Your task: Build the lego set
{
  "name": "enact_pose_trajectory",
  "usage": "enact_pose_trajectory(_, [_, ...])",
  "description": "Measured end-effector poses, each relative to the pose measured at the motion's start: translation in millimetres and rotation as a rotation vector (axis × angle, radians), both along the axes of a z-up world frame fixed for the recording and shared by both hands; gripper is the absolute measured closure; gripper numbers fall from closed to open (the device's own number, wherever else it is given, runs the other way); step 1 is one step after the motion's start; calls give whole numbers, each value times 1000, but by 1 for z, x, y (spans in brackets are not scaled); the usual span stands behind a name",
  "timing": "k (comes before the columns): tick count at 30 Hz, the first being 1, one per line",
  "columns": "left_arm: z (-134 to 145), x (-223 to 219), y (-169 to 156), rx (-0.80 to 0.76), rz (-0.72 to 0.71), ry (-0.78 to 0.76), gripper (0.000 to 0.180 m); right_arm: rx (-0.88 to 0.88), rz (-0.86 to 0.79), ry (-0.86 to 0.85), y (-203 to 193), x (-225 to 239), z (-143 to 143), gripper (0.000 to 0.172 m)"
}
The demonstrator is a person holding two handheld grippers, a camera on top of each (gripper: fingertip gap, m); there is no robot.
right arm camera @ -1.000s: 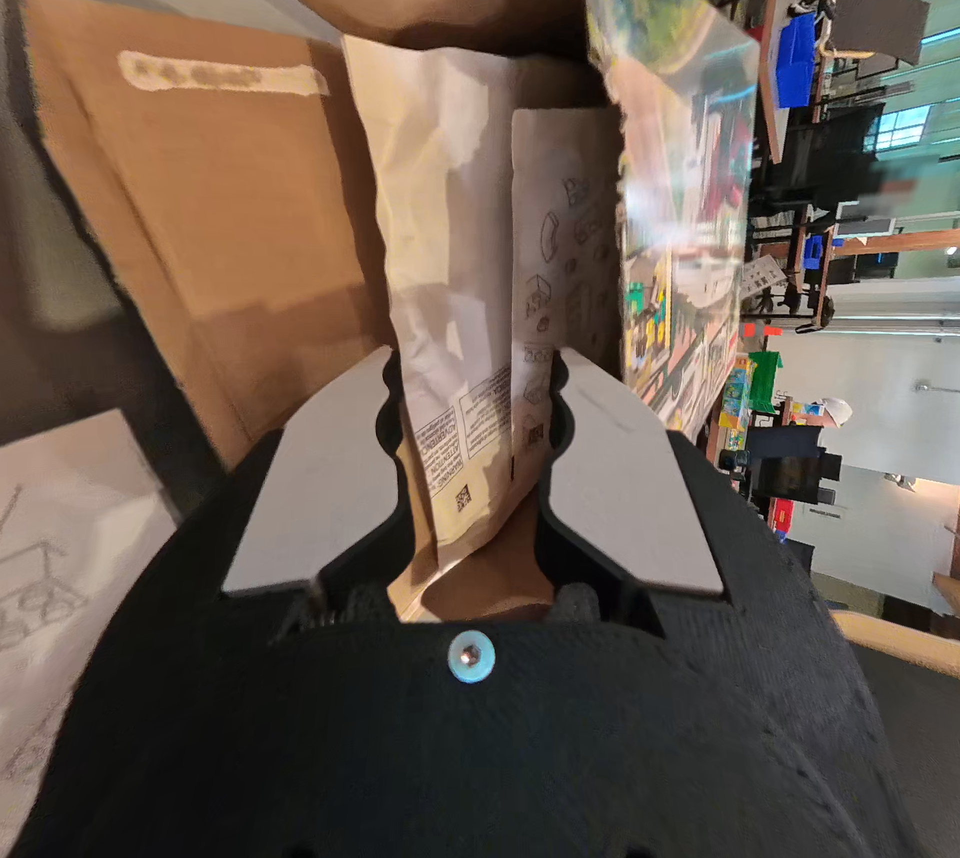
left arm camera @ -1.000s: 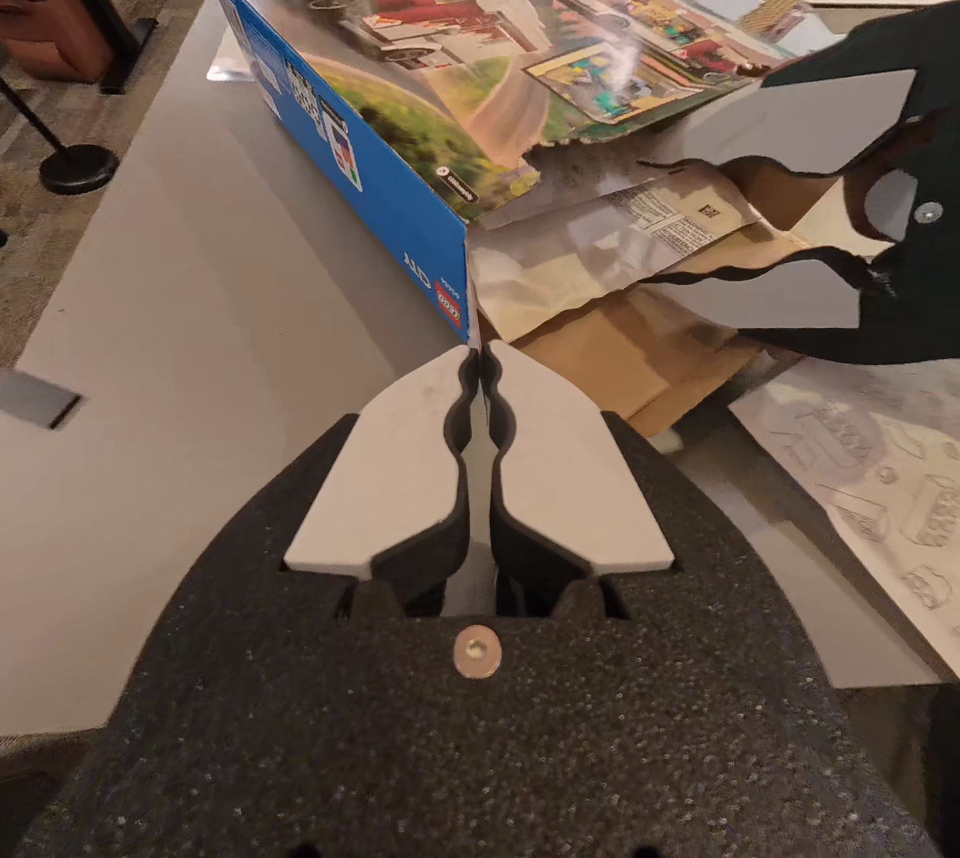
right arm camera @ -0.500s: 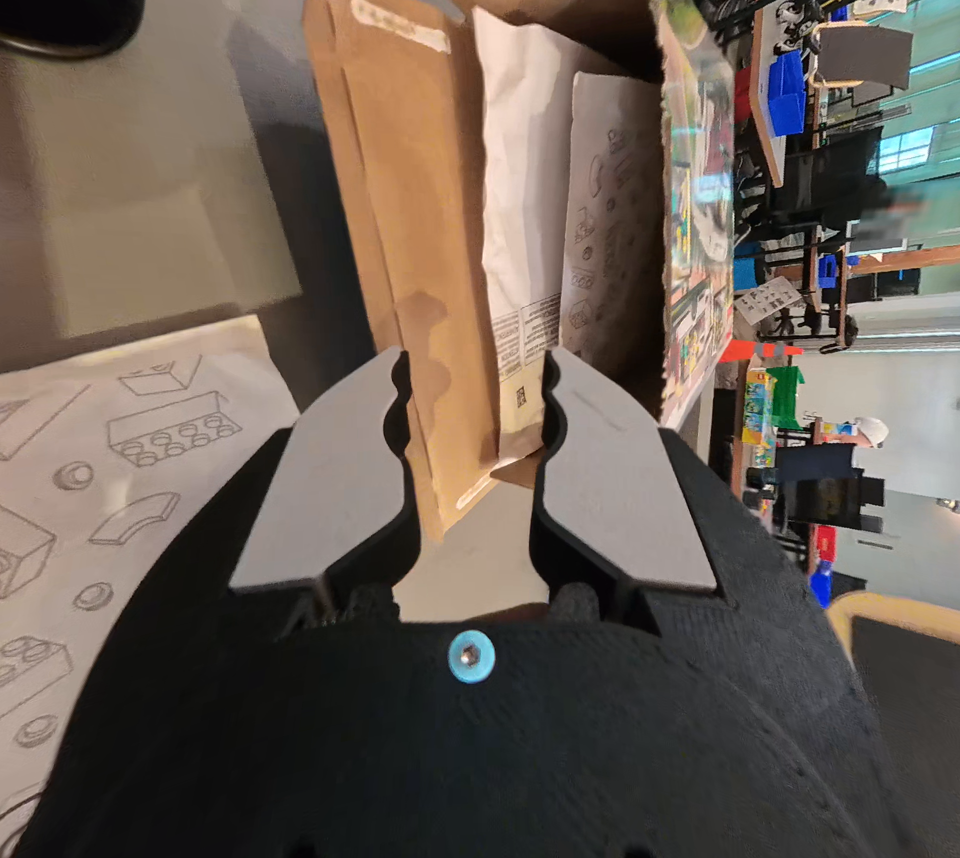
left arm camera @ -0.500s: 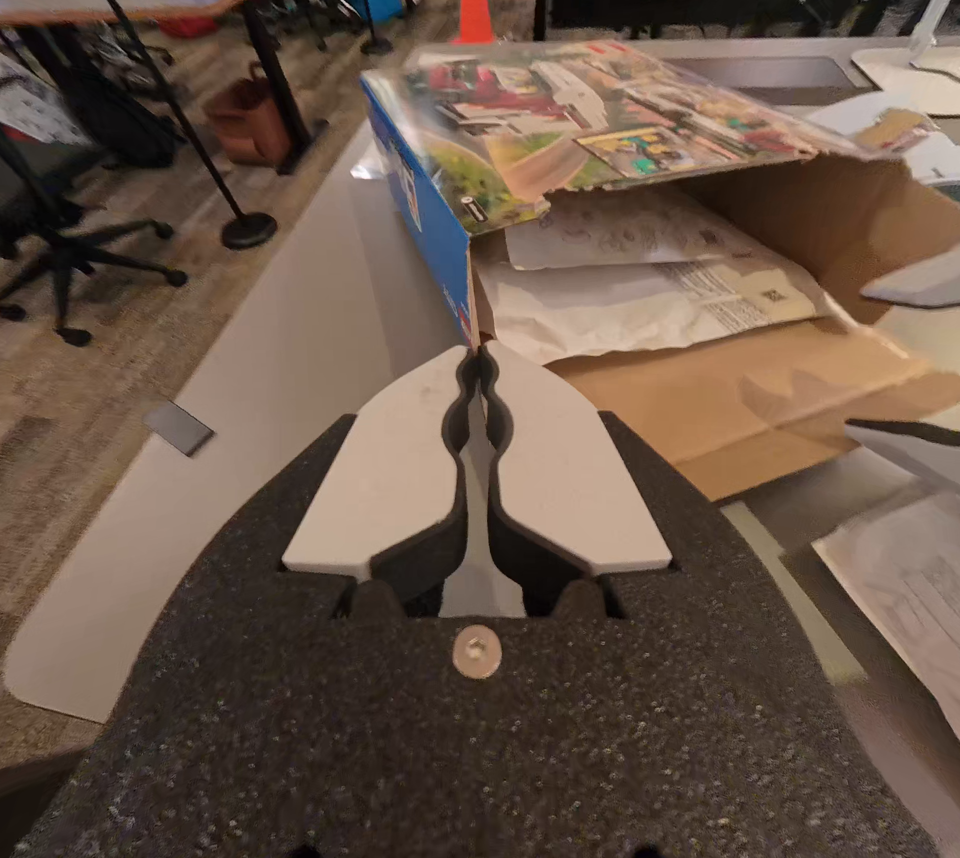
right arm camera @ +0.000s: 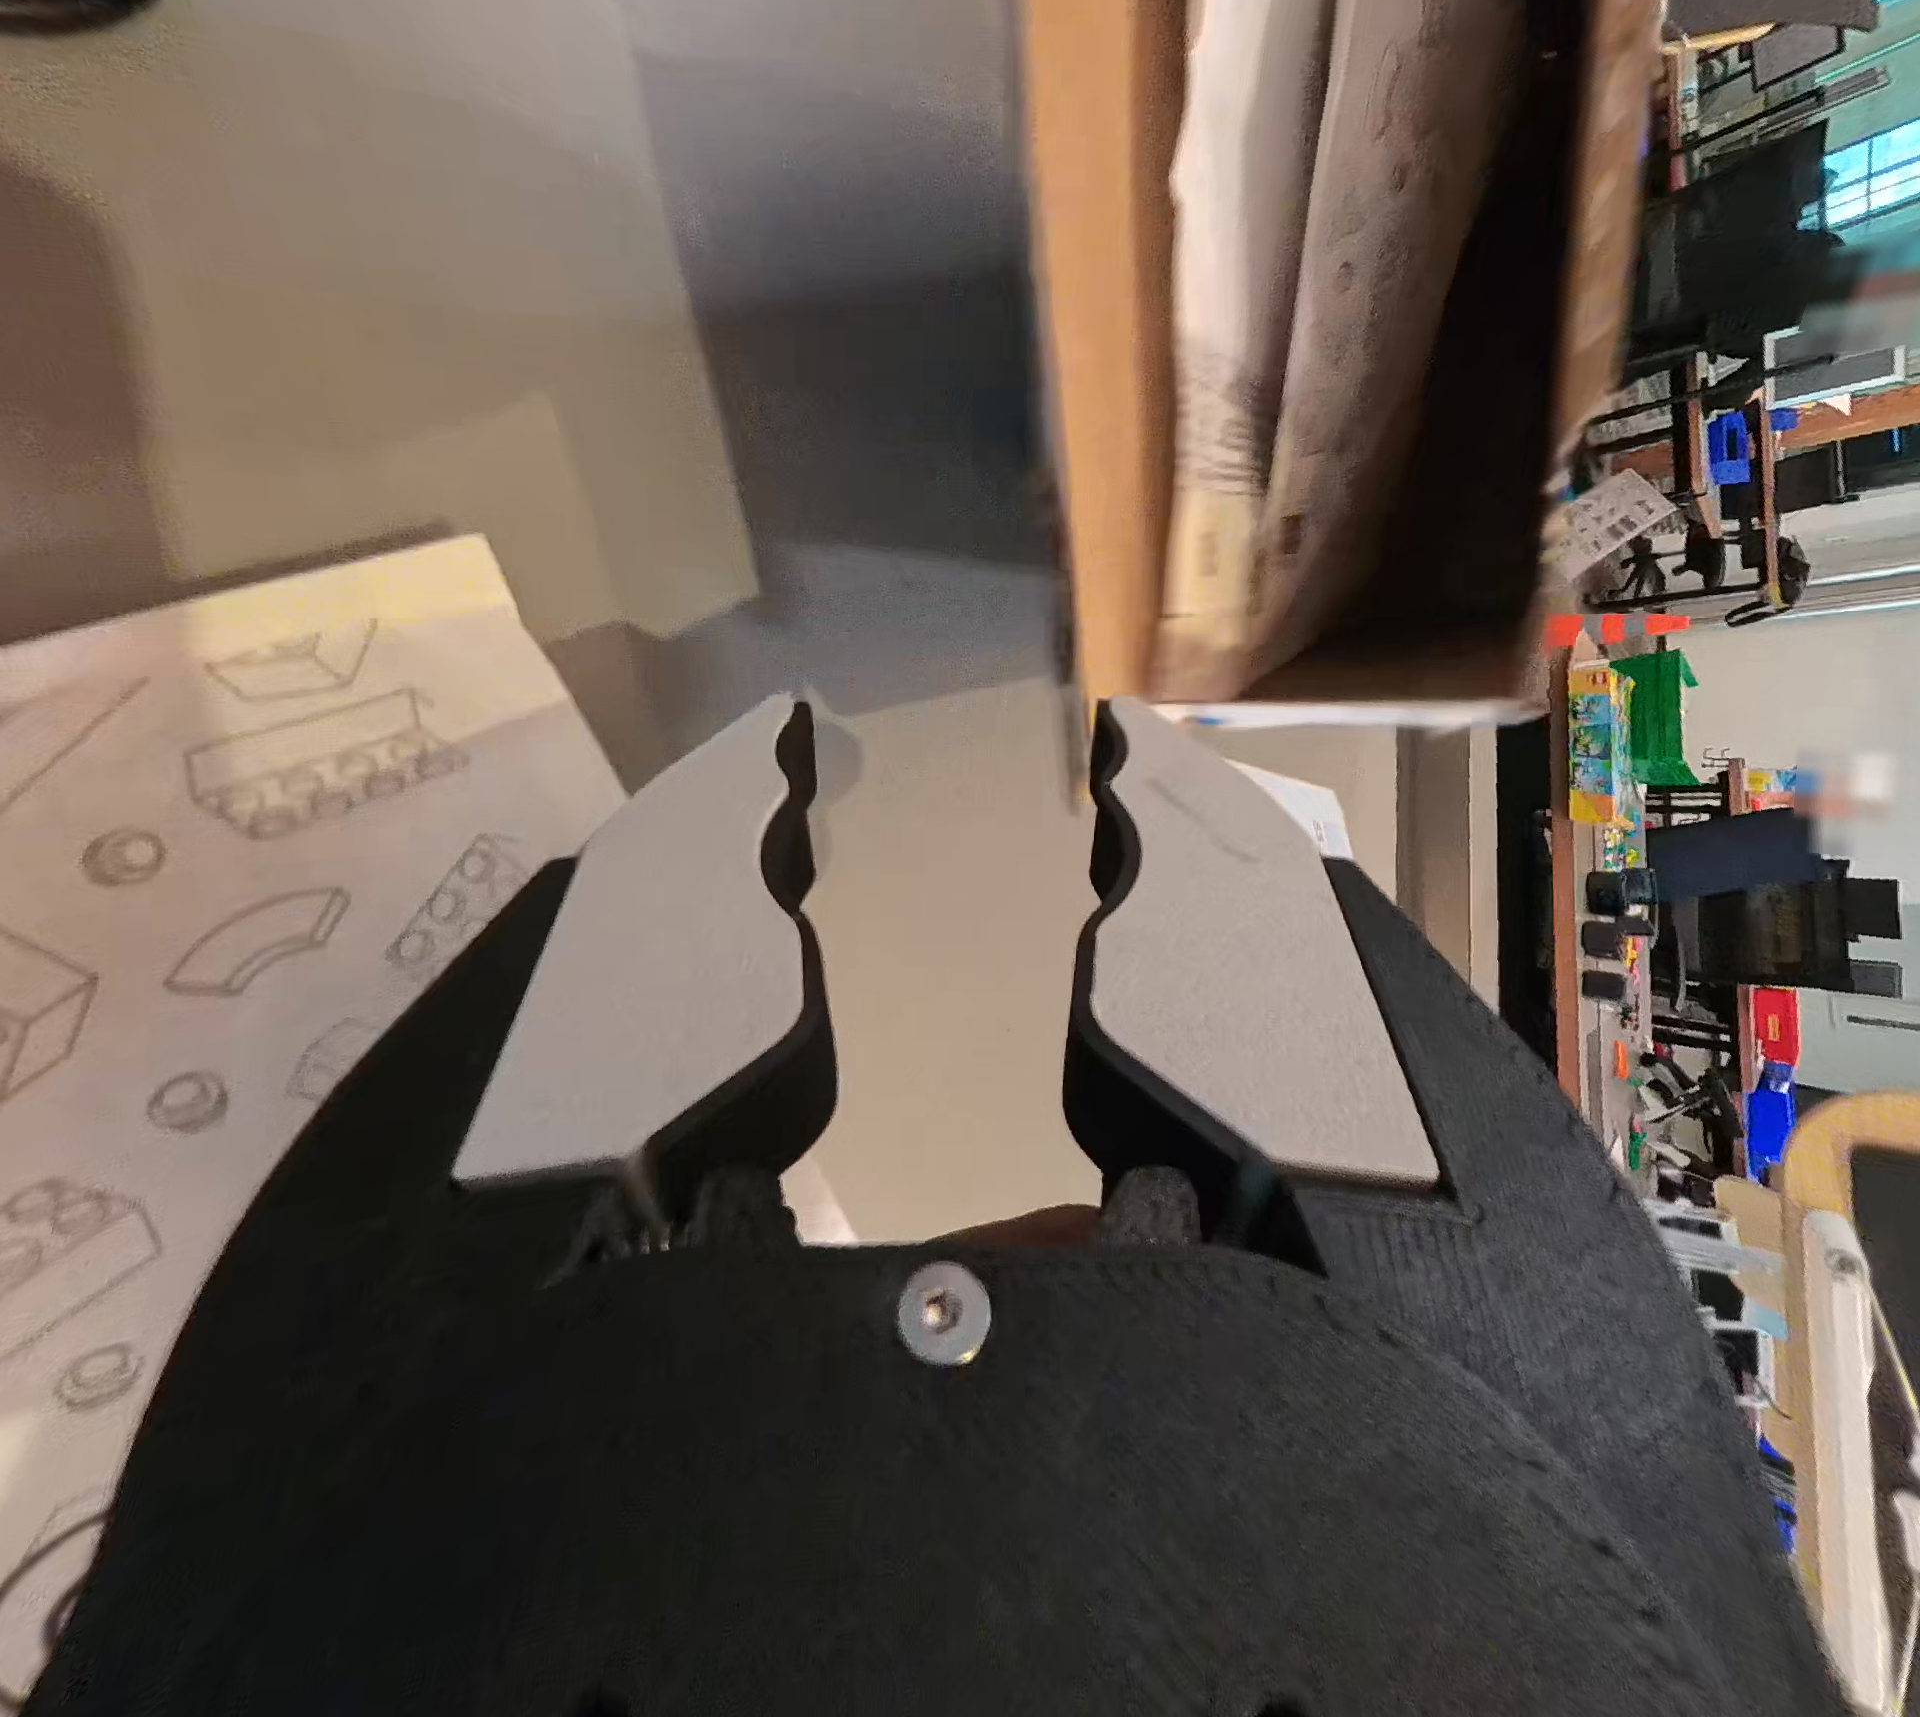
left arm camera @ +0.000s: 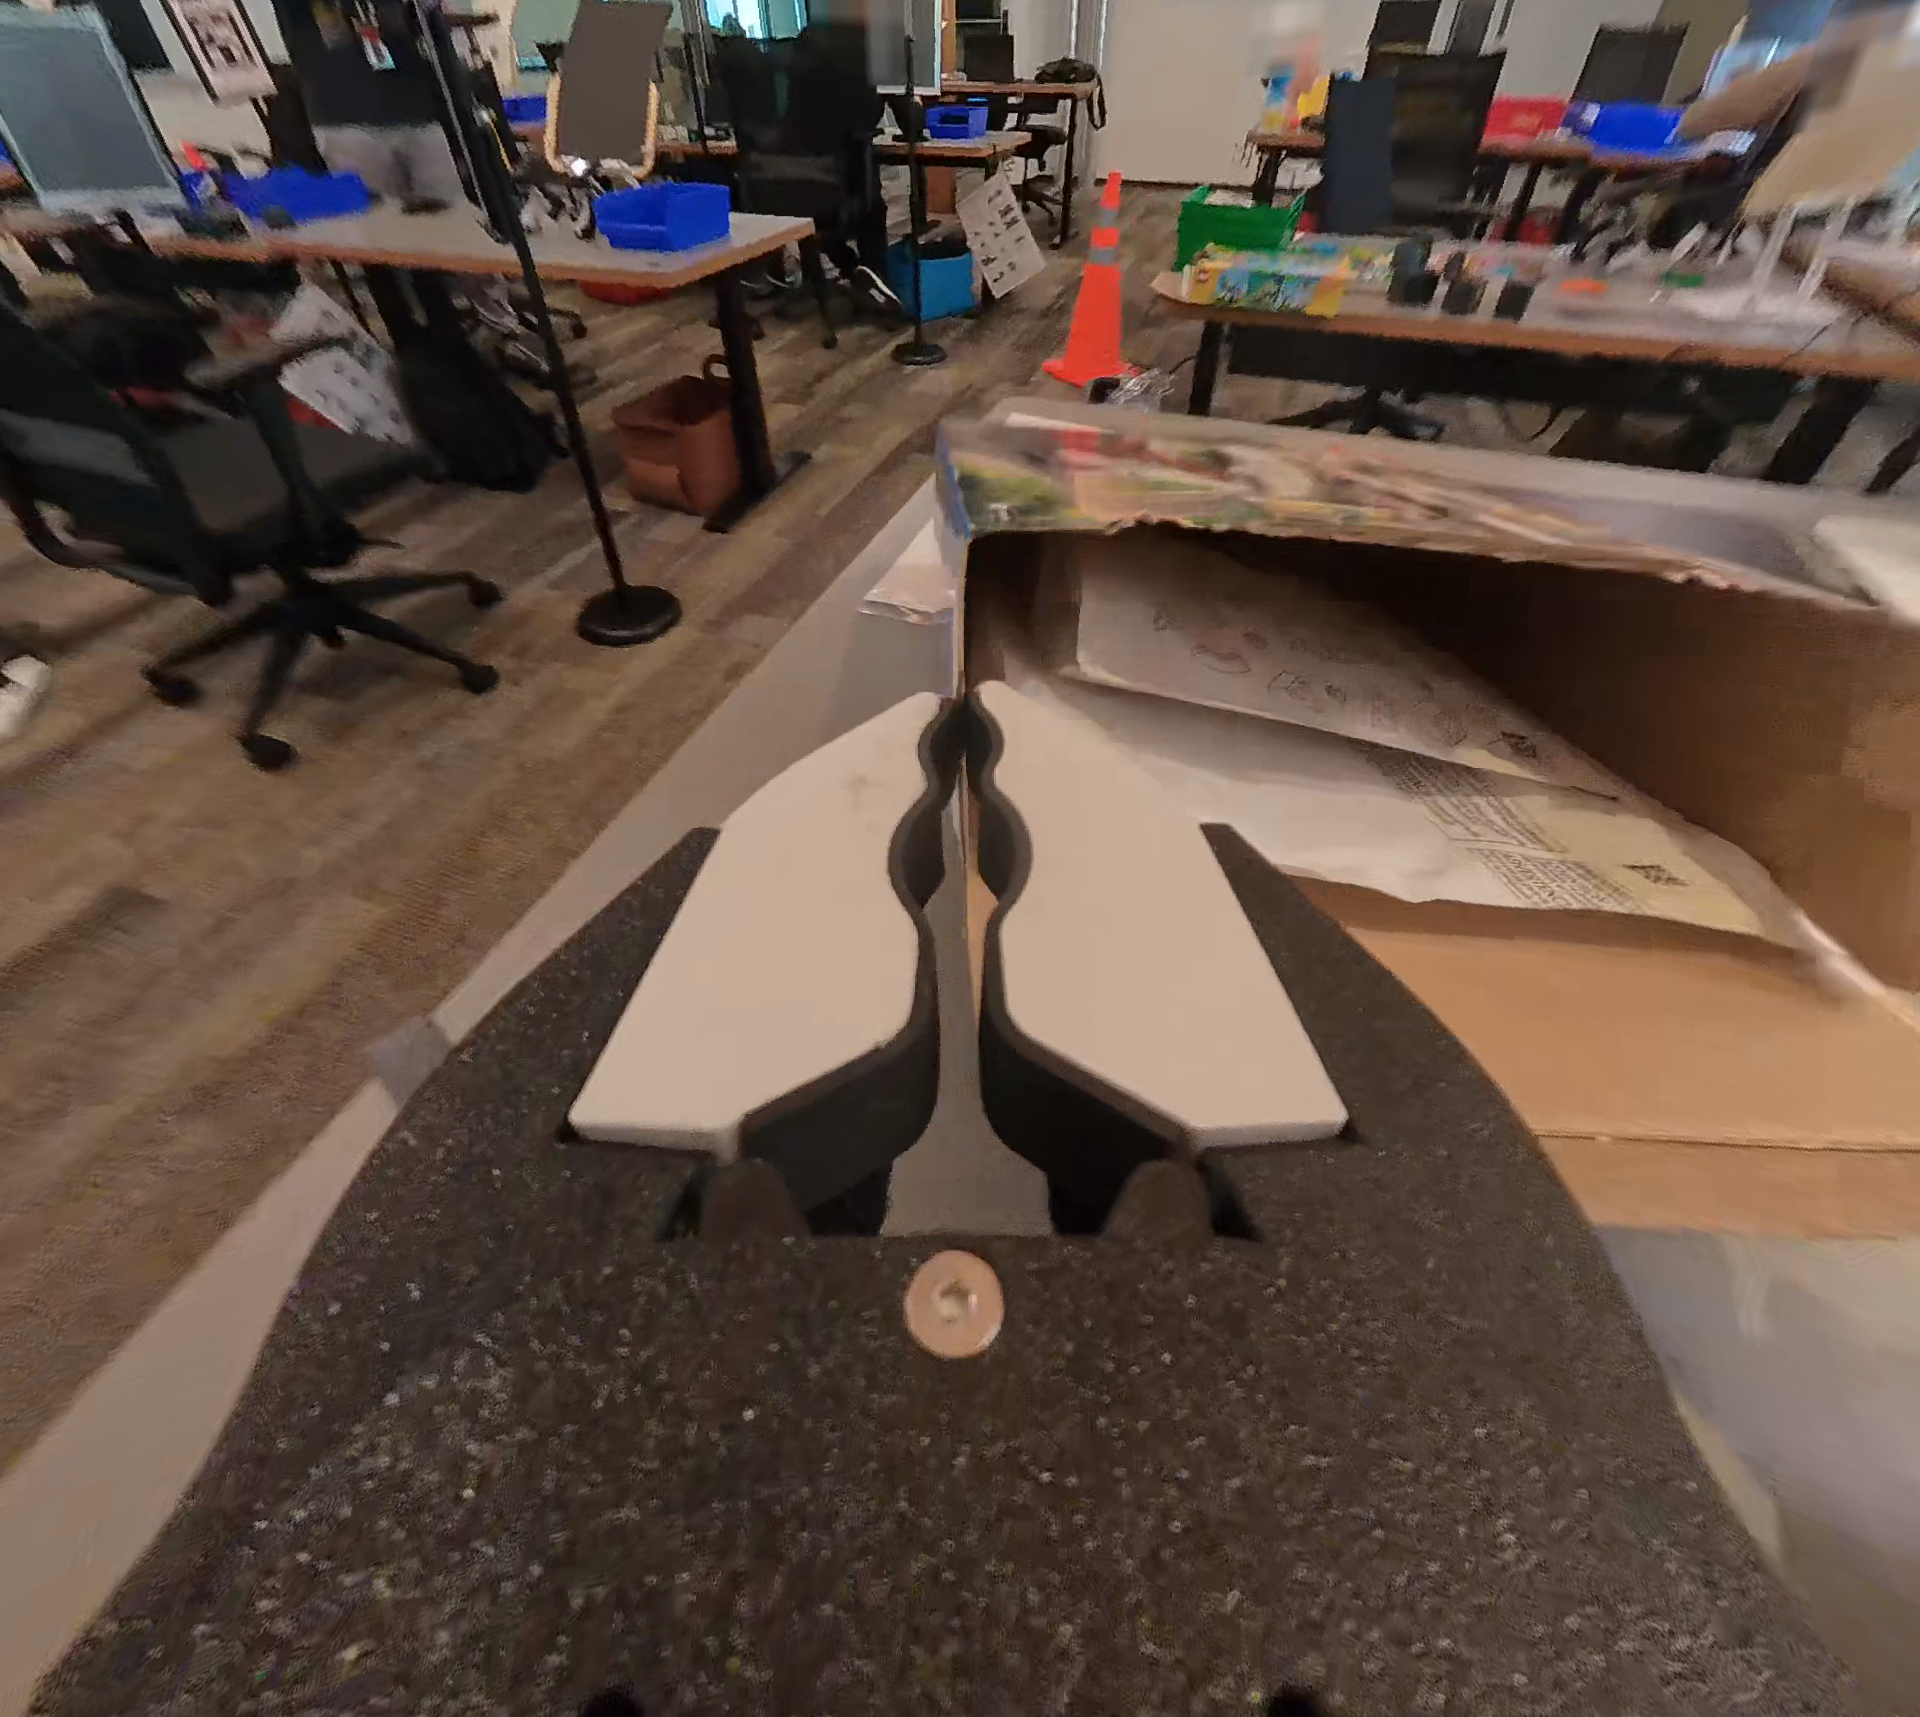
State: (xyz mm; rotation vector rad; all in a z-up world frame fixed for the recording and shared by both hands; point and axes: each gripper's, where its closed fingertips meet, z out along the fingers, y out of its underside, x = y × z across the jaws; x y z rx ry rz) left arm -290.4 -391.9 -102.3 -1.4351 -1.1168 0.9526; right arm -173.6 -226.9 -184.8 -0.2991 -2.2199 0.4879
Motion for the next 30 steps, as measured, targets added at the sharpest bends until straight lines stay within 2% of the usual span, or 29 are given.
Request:
enact_pose_trajectory(2, [-4, -6, -1, 121, -13, -37, 180, -21, -14, 31, 6, 4, 5, 110])
enact_pose_trajectory(5, [-11, -12, 4, 251, -35, -85, 179, -77, -17, 33, 11, 15, 12, 117])
enact_pose_trajectory(9, [-11, -14, 15, 250, -25, -70, 179, -100, -4, 88, 19, 33, 22, 118])
enact_pose_trajectory(14, [-19, -18, 30, 259, -10, -63, 179, -103, 18, 58, 28, 54, 9, 119])
enact_pose_trajectory(18, [-41, -25, 42, 179, -2, -107, 179, -79, 36, 34, 36, 66, -8, 118])
enact_pose_trajectory(21, [-61, -28, 47, 68, -7, -191, 178, -60, 60, 40, 45, 80, -10, 120])
enact_pose_trajectory(23, [-66, -24, 50, 1, -27, -217, 166, -68, 67, 47, 55, 89, -7, 119])
enact_pose_trajectory(27, [-48, -9, 40, -140, 36, -154, 139, -156, 46, 69, 86, 101, 11, 119])
enact_pose_trajectory(29, [-31, 9, 49, -197, -6, -84, 134, -205, 30, 56, 107, 107, 17, 119])
enact_pose_trajectory(30, [-24, 22, 61, -215, -73, -54, 133, -220, 25, 41, 118, 111, 17, 120])
